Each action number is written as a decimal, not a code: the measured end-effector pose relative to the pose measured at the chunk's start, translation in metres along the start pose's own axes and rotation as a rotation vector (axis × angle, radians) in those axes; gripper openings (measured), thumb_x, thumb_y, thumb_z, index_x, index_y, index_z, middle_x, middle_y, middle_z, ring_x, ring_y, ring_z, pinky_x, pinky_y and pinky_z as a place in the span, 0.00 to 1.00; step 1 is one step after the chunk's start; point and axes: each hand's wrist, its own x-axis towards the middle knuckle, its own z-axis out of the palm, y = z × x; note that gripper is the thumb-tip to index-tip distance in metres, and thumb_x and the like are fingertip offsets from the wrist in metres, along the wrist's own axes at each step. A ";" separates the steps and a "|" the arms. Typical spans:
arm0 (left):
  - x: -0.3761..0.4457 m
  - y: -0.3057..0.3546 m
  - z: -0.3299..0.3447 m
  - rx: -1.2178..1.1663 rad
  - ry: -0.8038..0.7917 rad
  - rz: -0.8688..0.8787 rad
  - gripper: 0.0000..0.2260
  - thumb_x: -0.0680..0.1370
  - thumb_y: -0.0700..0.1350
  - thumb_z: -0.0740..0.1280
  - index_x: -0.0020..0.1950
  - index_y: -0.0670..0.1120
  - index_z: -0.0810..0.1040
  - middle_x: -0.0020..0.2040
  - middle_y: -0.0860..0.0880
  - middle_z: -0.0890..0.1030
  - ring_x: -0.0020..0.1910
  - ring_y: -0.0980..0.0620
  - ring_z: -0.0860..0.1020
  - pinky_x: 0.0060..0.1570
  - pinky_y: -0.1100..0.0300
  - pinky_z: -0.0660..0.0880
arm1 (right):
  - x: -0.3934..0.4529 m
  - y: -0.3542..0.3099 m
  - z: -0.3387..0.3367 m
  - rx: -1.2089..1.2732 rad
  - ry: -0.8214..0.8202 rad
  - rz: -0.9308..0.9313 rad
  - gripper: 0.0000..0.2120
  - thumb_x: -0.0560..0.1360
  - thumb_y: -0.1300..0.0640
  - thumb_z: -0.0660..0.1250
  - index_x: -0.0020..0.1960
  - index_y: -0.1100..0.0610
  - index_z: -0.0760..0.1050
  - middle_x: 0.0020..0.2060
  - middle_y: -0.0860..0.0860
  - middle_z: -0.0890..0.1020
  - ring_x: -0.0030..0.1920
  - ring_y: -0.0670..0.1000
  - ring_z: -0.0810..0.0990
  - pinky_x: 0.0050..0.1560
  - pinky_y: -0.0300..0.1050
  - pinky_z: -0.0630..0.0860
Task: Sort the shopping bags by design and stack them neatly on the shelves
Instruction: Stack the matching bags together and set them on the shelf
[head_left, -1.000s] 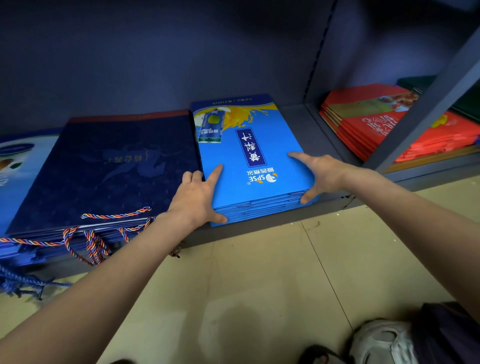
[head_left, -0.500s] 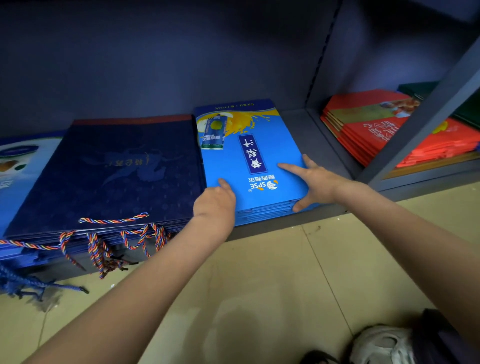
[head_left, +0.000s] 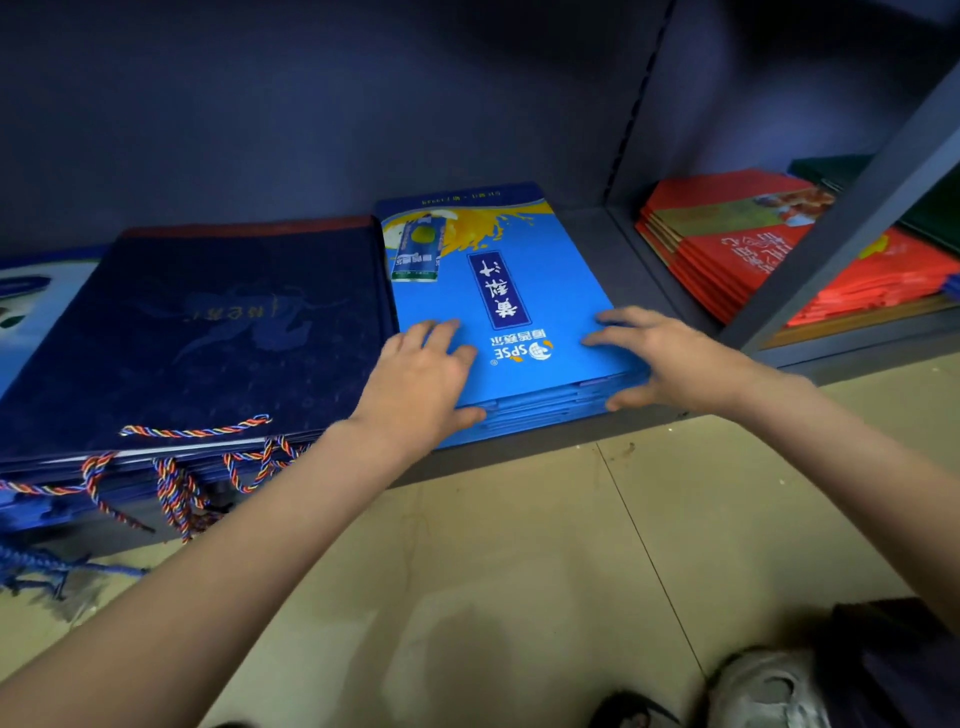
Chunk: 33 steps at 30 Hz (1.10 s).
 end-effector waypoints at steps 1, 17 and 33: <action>0.002 -0.003 0.000 -0.048 0.010 0.051 0.29 0.77 0.60 0.61 0.74 0.49 0.60 0.76 0.47 0.54 0.73 0.46 0.55 0.70 0.53 0.55 | -0.002 0.003 -0.002 0.027 0.041 0.001 0.32 0.67 0.51 0.75 0.68 0.53 0.69 0.72 0.53 0.62 0.72 0.54 0.62 0.70 0.43 0.57; 0.006 -0.010 0.001 -0.211 0.066 0.197 0.26 0.77 0.56 0.64 0.73 0.52 0.62 0.72 0.54 0.64 0.70 0.53 0.61 0.66 0.58 0.64 | 0.000 -0.010 0.017 -0.199 0.619 -0.280 0.05 0.64 0.63 0.69 0.40 0.62 0.76 0.36 0.53 0.78 0.43 0.50 0.68 0.33 0.43 0.75; 0.012 -0.015 0.010 -0.240 0.035 0.202 0.23 0.76 0.58 0.64 0.69 0.54 0.67 0.69 0.56 0.68 0.66 0.53 0.65 0.59 0.58 0.67 | 0.011 -0.004 0.011 -0.003 0.105 -0.050 0.18 0.68 0.53 0.74 0.56 0.57 0.75 0.55 0.53 0.73 0.58 0.53 0.70 0.59 0.46 0.67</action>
